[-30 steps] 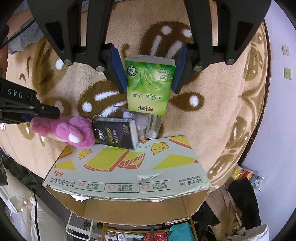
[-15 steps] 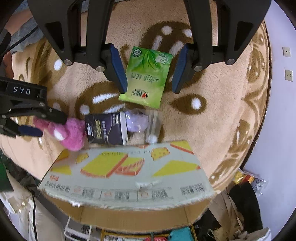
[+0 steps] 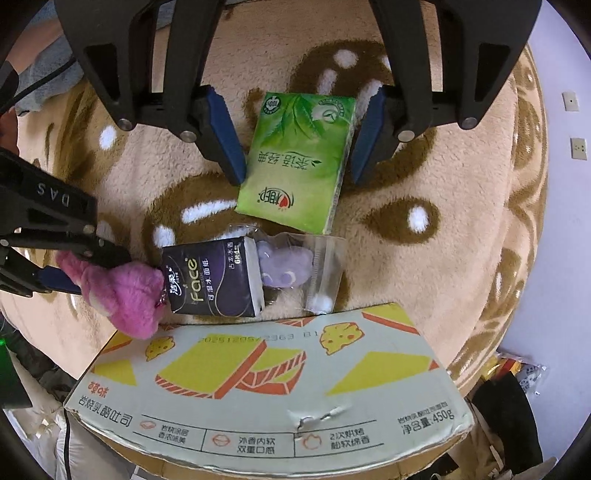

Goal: Organize soft objects
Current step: 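Lift the tissue pack with the left tool while the right tool lifts the pink bear, then carry the tissue pack with the left tool while the right tool carries the bear over the box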

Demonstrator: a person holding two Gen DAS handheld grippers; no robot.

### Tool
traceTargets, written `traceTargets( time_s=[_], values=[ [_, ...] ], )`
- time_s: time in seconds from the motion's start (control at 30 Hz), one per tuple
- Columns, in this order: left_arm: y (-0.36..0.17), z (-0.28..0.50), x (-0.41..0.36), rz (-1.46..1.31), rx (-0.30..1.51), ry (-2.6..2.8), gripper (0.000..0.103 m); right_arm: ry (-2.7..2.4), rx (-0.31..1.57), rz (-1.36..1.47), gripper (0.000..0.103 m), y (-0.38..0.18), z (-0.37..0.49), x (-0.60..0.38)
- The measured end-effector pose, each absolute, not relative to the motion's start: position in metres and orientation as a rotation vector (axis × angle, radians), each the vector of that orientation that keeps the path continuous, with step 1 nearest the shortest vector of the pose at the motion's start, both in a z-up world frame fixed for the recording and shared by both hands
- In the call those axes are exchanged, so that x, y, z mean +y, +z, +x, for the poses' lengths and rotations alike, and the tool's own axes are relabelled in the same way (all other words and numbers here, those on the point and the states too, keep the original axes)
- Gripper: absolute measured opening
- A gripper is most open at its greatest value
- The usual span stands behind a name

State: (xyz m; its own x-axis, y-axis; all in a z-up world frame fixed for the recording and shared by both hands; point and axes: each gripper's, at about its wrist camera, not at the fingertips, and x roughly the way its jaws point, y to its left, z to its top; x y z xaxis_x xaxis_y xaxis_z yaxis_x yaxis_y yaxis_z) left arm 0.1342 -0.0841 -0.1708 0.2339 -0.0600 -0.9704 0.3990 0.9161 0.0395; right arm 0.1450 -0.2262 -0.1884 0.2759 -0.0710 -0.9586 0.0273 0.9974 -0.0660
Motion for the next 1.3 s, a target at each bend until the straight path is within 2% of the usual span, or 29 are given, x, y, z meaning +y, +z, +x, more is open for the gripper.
traceTargets(
  time_s=[0.27, 0.33, 0.83, 1.07, 1.3],
  values=[
    [-0.179, 0.138, -0.088, 0.332, 1.312, -0.324, 0.056, -0.065, 1.268, -0.027, 0.050, -0.184, 0.143, -0.233],
    [-0.177, 0.136, -0.089, 0.343, 1.303, -0.324, 0.056, -0.055, 1.252, -0.012, 0.045, -0.176, 0.139, -0.228],
    [-0.152, 0.126, -0.078, 0.277, 1.215, -0.312, 0.053, -0.044, 1.152, 0.059, 0.044, -0.132, 0.112, -0.246],
    [-0.110, 0.107, -0.062, 0.227, 1.056, -0.289, 0.054, -0.044, 1.081, 0.082, 0.044, -0.111, 0.096, -0.253],
    [-0.061, 0.095, -0.054, 0.182, 0.850, -0.275, 0.054, -0.036, 0.931, 0.110, 0.044, -0.074, 0.083, -0.257]
  ],
)
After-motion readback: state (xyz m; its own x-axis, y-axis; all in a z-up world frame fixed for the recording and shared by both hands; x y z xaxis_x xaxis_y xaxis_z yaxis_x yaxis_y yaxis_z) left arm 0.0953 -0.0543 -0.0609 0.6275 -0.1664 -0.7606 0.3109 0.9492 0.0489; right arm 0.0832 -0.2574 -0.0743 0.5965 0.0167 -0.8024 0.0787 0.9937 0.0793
